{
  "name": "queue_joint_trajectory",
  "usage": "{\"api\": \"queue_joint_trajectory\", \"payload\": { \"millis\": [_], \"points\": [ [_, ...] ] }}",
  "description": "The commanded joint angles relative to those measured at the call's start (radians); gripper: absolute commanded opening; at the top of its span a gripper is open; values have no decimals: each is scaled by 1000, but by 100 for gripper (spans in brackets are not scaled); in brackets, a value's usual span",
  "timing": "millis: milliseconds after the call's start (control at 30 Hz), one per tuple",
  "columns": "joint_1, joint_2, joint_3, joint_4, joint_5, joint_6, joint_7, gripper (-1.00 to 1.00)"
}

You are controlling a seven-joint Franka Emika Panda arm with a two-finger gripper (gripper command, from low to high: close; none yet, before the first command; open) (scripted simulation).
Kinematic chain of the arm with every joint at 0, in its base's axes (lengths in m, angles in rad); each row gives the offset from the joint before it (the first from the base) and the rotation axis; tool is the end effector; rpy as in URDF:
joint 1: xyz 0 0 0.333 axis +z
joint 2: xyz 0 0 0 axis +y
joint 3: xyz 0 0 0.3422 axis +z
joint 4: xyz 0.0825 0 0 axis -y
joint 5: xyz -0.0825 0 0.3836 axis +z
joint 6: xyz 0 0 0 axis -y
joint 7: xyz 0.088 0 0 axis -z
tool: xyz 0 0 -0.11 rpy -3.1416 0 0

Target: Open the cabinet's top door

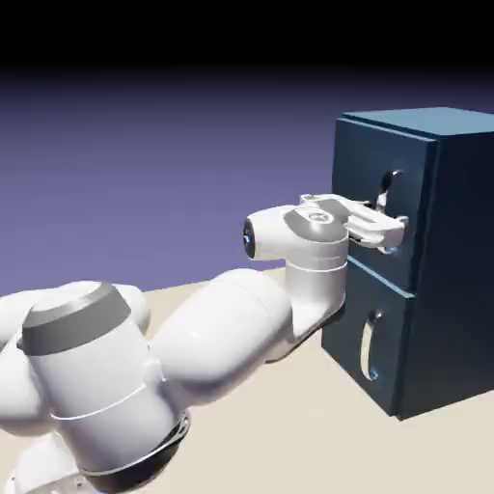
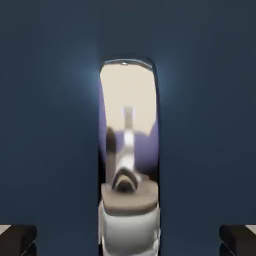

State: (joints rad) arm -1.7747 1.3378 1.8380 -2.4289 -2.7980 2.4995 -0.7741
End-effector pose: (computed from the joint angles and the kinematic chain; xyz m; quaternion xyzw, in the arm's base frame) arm 0.4640 -0.0620 0.4581 0.2567 0.6589 0.2844 0.6474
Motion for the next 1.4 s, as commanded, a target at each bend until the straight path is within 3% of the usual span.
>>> {"api": "queue_joint_trajectory", "payload": {
  "millis": [0, 367, 733, 1033, 1367],
  "points": [
    [-17, -3, 13, -33, 6, -43, 8, -100],
    [-103, -53, 185, -310, 137, -521, 92, -100],
    [10, -149, 363, -426, 370, -1000, 193, -100],
    [245, -316, 451, -381, 648, -1391, 343, -100],
    [604, -620, 369, -136, 1070, -1701, 612, -100]
  ]
}}
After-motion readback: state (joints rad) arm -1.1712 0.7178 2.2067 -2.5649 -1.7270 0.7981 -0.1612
